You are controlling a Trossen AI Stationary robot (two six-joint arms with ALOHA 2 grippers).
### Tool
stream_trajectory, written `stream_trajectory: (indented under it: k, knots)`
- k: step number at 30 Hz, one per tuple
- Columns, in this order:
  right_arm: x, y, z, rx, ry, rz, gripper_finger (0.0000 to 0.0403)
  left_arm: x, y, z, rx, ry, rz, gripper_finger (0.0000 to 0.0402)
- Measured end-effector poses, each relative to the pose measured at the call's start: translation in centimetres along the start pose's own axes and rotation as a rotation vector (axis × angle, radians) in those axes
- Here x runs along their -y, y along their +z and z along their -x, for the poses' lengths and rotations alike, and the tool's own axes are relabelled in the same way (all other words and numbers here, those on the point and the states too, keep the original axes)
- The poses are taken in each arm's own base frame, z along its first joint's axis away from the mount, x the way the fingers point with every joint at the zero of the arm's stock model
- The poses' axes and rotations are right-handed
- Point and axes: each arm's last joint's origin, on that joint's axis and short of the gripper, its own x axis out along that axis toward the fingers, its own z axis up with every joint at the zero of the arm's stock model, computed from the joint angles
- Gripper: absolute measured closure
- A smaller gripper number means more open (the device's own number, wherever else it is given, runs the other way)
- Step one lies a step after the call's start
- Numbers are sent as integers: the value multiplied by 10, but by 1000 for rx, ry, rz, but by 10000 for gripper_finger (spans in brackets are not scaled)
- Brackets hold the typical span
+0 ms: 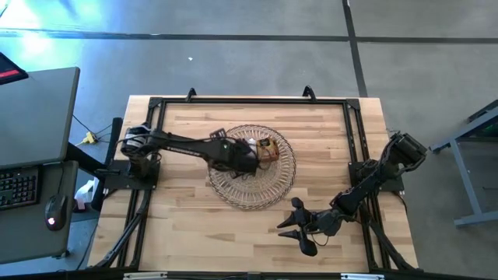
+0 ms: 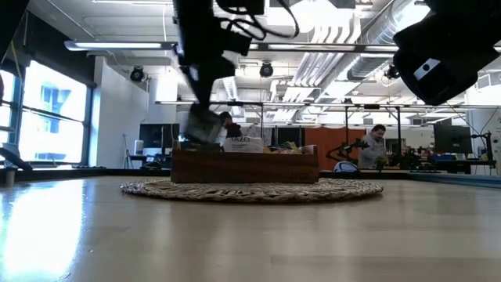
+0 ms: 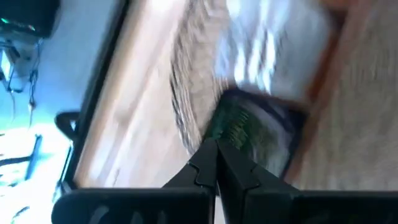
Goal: Pick & Place Tea
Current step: Put the violet tea bag into the left section of the brown wooden organizer
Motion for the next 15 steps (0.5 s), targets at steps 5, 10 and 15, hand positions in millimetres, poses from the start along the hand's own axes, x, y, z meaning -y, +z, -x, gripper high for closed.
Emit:
stream_trajectory:
  k: [5, 10, 15]
  knots:
    - [0, -1, 0, -9, -3, 4, 285, -6, 3, -6, -6, 11, 29, 401]
    - [0, -1, 0, -10, -3, 4, 285, -5, 4, -6, -2, 0, 35, 401]
    - [0, -1, 0, -10, -3, 4, 285, -2, 6, -6, 5, -44, 56, 401]
